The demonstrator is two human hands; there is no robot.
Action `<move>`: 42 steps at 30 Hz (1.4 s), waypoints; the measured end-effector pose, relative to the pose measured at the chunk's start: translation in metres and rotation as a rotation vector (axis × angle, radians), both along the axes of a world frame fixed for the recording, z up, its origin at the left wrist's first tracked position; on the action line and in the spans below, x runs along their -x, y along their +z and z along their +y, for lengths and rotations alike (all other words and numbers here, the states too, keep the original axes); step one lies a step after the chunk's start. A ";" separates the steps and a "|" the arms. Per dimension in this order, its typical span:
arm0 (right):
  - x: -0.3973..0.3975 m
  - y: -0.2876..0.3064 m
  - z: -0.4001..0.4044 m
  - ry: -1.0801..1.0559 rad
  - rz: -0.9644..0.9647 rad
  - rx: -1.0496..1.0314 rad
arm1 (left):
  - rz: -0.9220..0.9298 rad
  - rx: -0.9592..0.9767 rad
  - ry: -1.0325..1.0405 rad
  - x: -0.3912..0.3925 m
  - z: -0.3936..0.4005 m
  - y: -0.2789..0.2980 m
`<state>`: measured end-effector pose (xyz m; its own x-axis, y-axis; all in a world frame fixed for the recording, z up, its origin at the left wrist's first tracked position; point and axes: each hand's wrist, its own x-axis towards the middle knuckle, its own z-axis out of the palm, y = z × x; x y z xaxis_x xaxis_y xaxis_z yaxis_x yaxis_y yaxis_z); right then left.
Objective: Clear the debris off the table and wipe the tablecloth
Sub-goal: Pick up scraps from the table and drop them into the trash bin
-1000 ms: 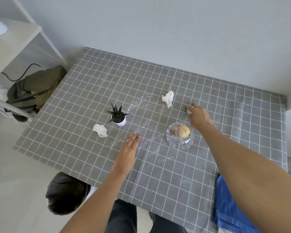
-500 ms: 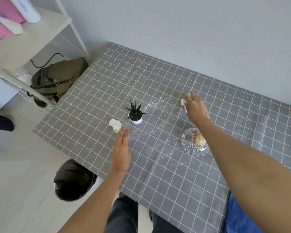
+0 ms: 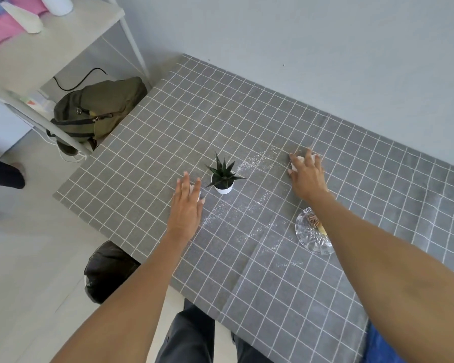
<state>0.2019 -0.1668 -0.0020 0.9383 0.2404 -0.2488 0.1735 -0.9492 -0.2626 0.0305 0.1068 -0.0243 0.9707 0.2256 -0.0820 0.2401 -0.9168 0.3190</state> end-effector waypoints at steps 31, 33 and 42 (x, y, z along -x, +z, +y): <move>0.149 0.025 0.060 0.075 -0.159 -0.206 | -0.062 0.113 0.185 0.080 0.001 0.030; 0.171 0.025 0.063 0.134 -0.162 -0.210 | -0.053 0.160 0.236 0.095 0.003 0.034; 0.239 0.025 0.132 0.300 -0.122 -0.165 | -0.085 0.200 0.344 0.175 0.046 0.036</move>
<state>-0.0369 -0.0350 0.0229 0.8405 0.5366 -0.0748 0.4769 -0.7982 -0.3680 -0.1448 0.1526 0.0113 0.8467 0.5259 -0.0800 0.4869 -0.7055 0.5150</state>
